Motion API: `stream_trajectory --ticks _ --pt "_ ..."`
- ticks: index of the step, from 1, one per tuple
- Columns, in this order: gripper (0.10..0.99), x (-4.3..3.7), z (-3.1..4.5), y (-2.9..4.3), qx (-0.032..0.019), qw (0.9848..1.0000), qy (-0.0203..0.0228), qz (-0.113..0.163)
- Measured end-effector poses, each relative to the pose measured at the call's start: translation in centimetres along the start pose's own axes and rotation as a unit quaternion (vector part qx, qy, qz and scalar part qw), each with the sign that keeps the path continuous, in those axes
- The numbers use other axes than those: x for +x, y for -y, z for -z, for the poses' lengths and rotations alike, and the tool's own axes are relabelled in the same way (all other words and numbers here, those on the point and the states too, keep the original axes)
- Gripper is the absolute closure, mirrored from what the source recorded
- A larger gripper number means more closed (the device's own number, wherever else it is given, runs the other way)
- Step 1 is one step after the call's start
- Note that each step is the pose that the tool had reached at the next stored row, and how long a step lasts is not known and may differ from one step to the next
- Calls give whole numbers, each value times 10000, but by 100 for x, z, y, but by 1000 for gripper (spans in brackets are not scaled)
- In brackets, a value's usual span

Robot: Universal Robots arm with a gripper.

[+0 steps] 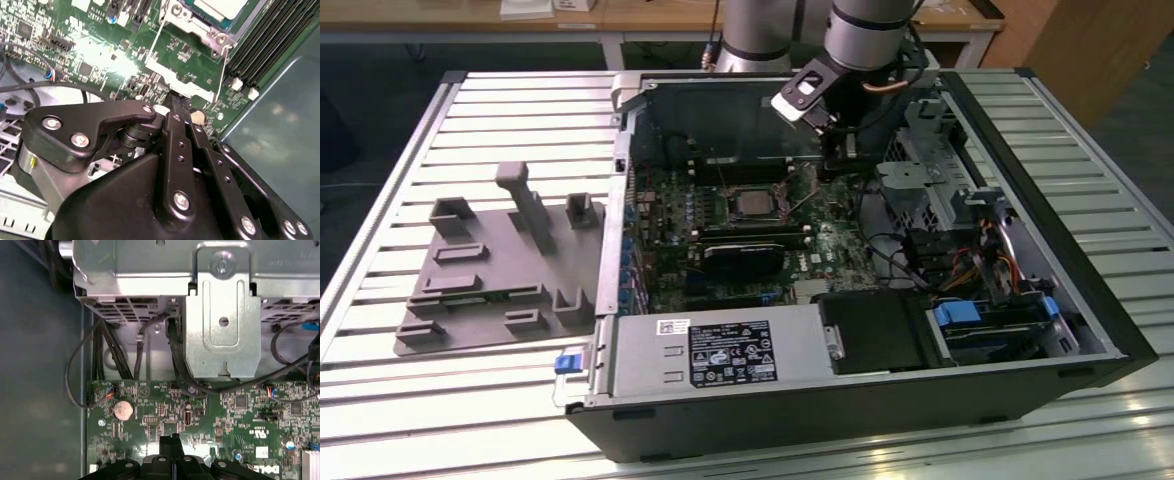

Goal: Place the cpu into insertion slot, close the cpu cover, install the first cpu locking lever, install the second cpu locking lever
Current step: 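Close the cpu cover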

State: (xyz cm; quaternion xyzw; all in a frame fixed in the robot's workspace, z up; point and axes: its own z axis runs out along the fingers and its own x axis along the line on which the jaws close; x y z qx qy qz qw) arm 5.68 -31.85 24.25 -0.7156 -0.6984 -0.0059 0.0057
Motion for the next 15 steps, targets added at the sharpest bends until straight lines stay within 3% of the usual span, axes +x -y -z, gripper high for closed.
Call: stream_trajectory --ticks 2,4,5,7,15 --pt "984 0 -1 -1 46 10000 4 -1" --pt "984 1 -4 -2 142 9999 19 -3" --pt "984 0 -6 -6 401 9992 52 -6" --pt "984 0 -7 -8 470 9989 57 -7" --pt "984 -2 -7 82 471 9989 57 -8"
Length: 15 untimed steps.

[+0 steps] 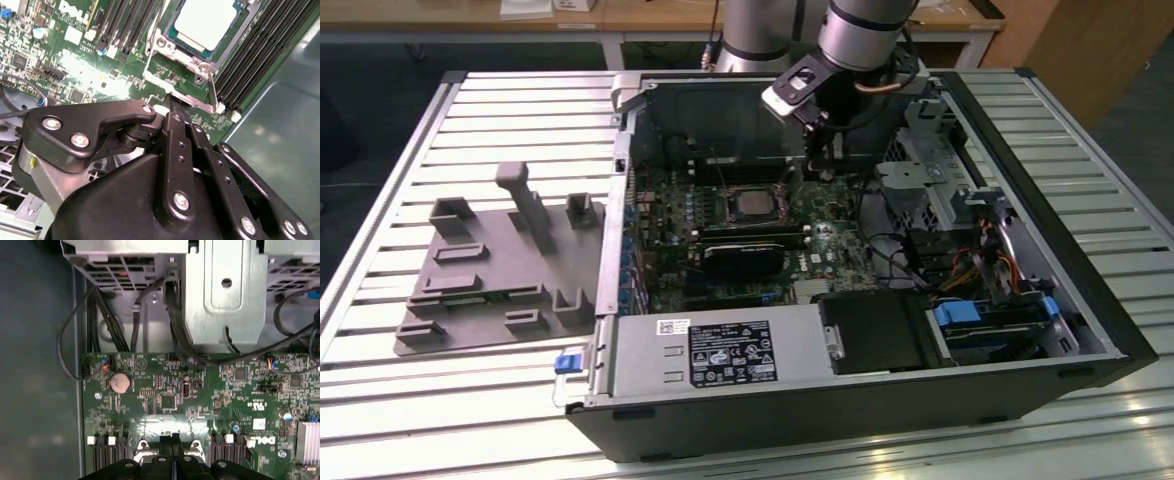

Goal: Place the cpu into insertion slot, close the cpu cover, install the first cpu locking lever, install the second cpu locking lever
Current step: 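Close the cpu cover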

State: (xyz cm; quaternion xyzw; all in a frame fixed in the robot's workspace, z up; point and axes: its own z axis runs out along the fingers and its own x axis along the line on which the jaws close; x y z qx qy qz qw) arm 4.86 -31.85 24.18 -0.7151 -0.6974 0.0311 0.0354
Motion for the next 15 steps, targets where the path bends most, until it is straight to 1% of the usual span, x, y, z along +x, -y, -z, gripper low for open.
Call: stream_trajectory --ticks 8,15 --pt "984 -3 -12 129 -53 10000 -1 0" --pt "984 -7 -24 263 -111 9999 -2 1"
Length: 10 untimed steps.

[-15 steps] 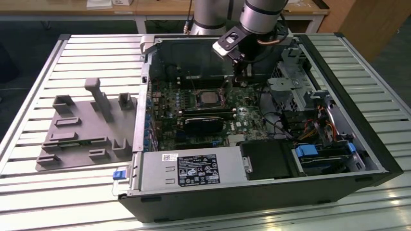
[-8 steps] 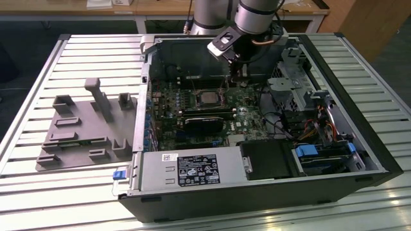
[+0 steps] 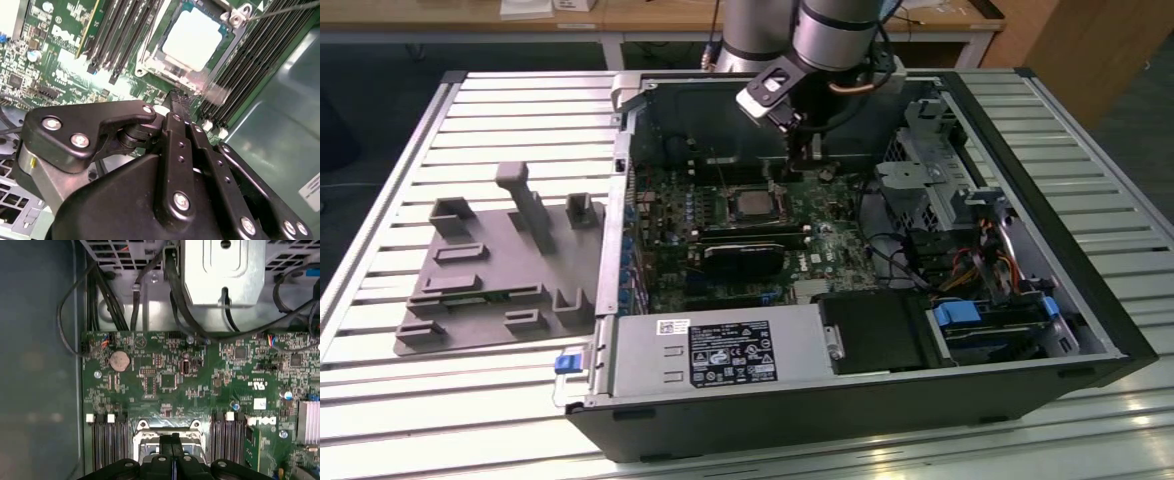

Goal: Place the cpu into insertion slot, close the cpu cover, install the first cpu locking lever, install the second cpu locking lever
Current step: 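Close the cpu cover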

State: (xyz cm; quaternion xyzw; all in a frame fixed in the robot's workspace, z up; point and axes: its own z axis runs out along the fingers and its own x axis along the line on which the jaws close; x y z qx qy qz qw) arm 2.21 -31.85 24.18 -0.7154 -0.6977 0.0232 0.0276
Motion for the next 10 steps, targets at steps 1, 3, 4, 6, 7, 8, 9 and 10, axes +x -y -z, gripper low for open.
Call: stream_trajectory --ticks 1,3,4,6,7,8,9,10 --pt "984 0 -1 17 -7 10000 -1 0" --pt "984 -1 -4 46 -21 10000 -1 0" --pt "984 -1 -5 59 -28 10000 -1 0" --pt "984 -2 -6 77 -43 10000 -1 0" --pt "984 -2 -6 86 -58 10000 -1 1" --pt "984 -2 -7 100 -93 10000 -2 1" --pt "984 -3 -10 118 -155 9999 -4 1" --pt "984 -3 -13 136 -228 9997 -6 2"
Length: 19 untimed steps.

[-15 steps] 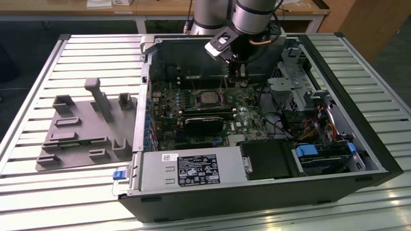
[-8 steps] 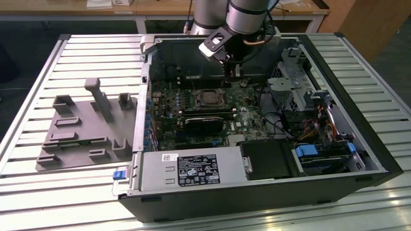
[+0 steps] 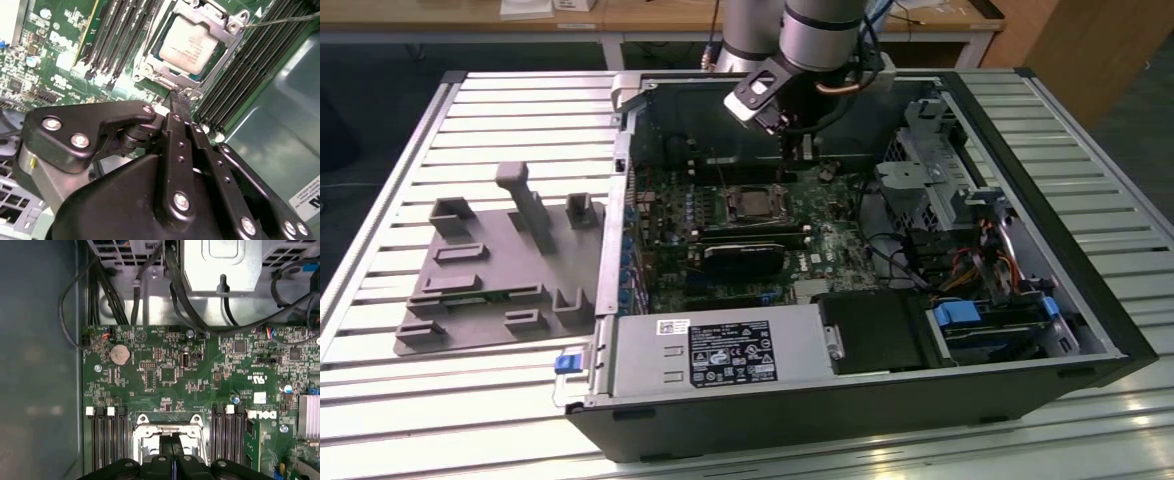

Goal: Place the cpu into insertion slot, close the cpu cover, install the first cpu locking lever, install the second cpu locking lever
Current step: 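Close the cpu cover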

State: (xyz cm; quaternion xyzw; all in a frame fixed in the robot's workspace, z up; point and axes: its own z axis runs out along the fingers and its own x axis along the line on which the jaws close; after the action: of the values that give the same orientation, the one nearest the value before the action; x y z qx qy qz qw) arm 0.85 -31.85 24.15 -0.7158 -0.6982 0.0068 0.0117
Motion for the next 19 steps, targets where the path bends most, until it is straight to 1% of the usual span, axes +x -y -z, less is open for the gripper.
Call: stream_trajectory --ticks 2,3,4,8,19 --pt "984 -1 -7 46 -126 9999 -4 1" --pt "984 -2 -11 75 -163 9999 -5 1" --pt "984 -3 -15 104 -181 9998 -5 1" --pt "984 -6 -36 196 -194 9998 -5 1" --pt "984 -26 -110 377 -194 9998 -4 1"
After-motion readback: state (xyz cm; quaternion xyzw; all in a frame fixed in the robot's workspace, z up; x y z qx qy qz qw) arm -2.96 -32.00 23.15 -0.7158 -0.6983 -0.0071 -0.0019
